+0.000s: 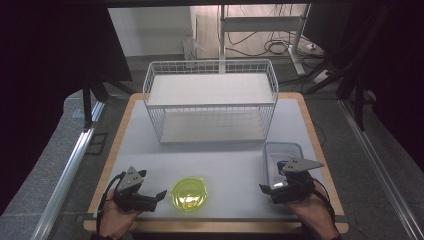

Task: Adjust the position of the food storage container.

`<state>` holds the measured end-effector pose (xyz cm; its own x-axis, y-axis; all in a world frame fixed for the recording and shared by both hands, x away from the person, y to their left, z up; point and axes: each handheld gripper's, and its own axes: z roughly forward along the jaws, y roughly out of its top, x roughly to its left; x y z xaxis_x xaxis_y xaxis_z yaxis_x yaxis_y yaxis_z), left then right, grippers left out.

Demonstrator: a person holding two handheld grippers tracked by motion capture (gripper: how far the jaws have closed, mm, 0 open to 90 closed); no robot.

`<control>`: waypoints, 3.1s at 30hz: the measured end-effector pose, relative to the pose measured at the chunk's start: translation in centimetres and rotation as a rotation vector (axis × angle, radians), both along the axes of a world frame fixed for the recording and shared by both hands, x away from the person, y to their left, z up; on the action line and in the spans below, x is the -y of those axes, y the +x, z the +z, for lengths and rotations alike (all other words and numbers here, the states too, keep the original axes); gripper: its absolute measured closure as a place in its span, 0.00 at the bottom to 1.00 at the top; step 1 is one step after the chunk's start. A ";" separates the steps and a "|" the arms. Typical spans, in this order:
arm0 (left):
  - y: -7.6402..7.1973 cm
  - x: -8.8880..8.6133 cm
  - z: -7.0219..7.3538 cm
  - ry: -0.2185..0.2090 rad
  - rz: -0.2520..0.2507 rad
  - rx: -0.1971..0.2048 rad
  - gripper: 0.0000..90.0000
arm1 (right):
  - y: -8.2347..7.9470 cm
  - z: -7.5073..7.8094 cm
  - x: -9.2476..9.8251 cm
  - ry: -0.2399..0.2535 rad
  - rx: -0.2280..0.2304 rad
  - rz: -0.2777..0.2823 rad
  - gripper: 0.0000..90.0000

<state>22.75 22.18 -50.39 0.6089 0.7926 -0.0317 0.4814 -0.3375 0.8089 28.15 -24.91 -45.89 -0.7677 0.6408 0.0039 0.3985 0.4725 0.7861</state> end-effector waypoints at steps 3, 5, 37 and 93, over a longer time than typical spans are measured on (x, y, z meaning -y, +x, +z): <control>0.1 0.0 -0.1 0.002 0.009 -0.010 0.06 | 0.0 0.1 0.1 0.025 0.003 -0.009 0.10; 0.0 0.0 0.0 0.002 0.011 -0.012 0.08 | 0.0 0.1 0.2 0.030 -0.002 -0.014 0.11; -2.4 5.7 3.6 -0.068 -0.203 0.011 1.00 | 0.0 0.0 0.3 -0.006 0.031 -0.063 0.15; -1.4 10.1 0.6 0.020 -0.207 -0.124 1.00 | 0.0 -0.3 0.3 -0.043 0.033 -0.063 0.16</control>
